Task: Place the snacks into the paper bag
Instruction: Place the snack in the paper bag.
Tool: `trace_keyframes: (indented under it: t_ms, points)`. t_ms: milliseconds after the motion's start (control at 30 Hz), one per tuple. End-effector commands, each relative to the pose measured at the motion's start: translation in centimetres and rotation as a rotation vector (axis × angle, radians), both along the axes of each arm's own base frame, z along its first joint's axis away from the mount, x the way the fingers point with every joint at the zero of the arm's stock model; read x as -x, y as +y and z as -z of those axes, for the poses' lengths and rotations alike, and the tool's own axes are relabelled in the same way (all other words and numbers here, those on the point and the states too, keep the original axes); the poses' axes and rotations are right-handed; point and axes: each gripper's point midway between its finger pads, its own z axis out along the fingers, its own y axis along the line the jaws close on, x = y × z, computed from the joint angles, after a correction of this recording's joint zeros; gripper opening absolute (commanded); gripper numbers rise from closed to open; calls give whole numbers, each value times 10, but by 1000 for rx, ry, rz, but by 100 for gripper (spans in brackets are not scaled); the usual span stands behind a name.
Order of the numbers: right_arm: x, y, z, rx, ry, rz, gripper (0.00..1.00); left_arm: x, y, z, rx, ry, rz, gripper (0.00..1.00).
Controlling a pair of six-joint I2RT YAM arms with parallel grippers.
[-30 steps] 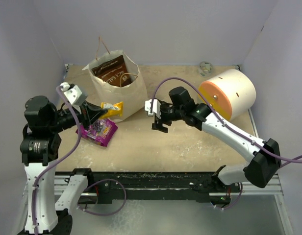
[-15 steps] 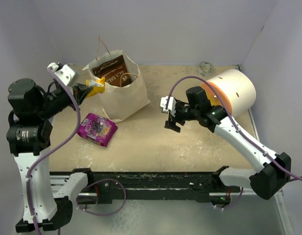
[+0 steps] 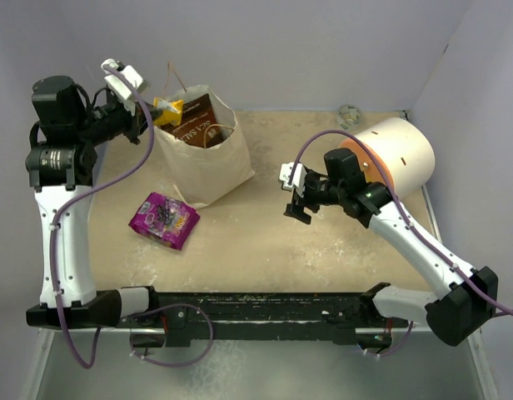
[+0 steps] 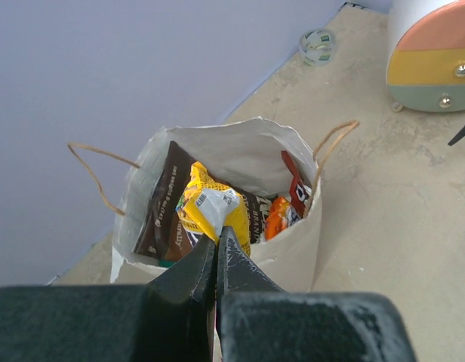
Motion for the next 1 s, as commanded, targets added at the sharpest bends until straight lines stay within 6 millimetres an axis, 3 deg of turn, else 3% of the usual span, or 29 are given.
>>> trace_keyframes:
  t_ms: [0, 500, 733, 967]
  points:
    - [1, 4, -14, -43, -38, -25, 82, -13, -5, -33, -44, -150, 70, 0]
    - [-3, 4, -9, -34, -36, -19, 82, -74, -18, -3, -10, -48, 160, 0]
    - [-1, 5, -8, -37, -30, -27, 82, -91, -35, 31, -3, 97, 201, 0]
    - [4, 9, -14, -60, -23, -56, 82, -107, -40, 71, -32, 243, 196, 1]
